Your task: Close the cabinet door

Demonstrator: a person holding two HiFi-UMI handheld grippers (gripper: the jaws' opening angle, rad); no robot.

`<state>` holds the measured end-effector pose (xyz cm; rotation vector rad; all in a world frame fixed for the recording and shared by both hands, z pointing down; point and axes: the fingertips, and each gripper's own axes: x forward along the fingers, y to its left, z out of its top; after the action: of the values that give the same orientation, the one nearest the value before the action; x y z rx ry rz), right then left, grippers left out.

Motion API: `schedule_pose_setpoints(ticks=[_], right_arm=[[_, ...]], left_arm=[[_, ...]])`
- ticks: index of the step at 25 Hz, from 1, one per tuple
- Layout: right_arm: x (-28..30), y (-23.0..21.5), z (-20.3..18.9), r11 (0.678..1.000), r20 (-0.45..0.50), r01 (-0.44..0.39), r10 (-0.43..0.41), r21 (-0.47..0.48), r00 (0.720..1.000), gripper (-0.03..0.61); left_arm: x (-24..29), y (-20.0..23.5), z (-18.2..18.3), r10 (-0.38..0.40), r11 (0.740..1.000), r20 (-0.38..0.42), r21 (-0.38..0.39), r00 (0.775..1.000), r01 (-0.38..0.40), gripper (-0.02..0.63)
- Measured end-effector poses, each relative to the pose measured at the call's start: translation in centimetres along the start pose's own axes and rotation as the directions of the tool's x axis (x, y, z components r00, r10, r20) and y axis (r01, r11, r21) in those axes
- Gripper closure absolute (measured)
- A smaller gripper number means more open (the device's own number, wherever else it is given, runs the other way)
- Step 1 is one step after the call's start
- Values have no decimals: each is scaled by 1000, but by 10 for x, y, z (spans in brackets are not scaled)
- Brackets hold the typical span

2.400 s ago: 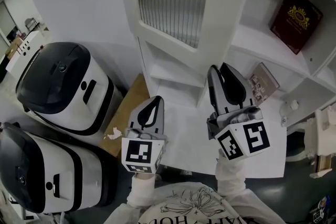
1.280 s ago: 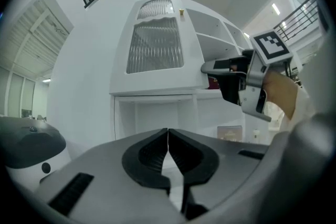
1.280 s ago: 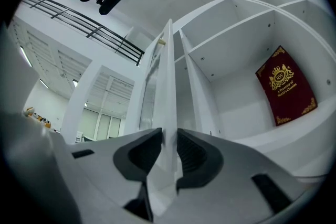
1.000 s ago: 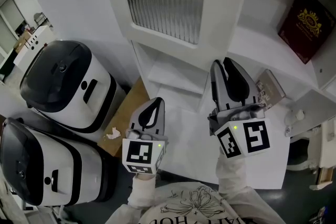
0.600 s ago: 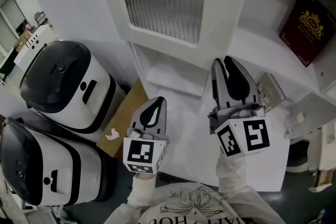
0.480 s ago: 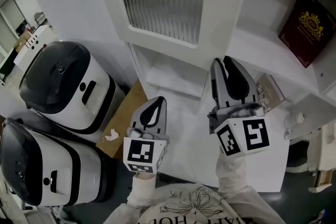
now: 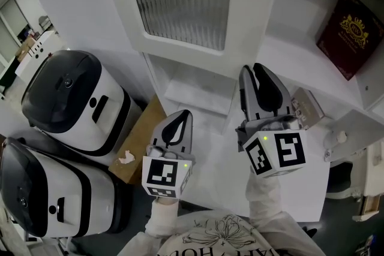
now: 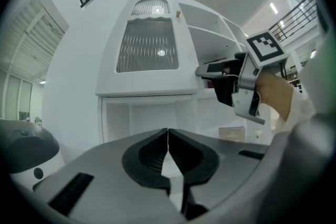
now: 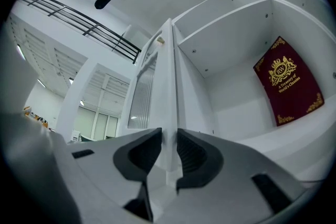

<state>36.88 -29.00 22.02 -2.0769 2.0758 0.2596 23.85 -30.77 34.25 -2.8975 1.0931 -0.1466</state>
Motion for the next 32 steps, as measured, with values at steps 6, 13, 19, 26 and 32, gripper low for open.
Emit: schedule_pose_setpoints(ticks=[6, 13, 19, 26, 32], right_arm=[[5, -5, -1, 1000, -1, 14, -14, -23, 1000, 489], [11, -10, -3, 998, 7, 35, -35, -45, 999, 489], [14, -14, -4, 998, 6, 38, -38, -42, 999, 487], [17, -17, -5, 998, 9, 42, -41, -38, 999, 488], [17, -17, -5, 998, 7, 58, -57, -28, 998, 486]], left_arm=[[3, 0, -1, 3, 1000, -3, 1, 1000, -3, 609], [5, -1, -7, 7, 1000, -10, -4, 1000, -7, 609], [8, -2, -9, 6, 1000, -16, -9, 1000, -6, 609], [10, -1, -10, 13, 1000, -21, -6, 1000, -13, 609], [8, 1, -8, 16, 1000, -17, -7, 1000, -17, 609]])
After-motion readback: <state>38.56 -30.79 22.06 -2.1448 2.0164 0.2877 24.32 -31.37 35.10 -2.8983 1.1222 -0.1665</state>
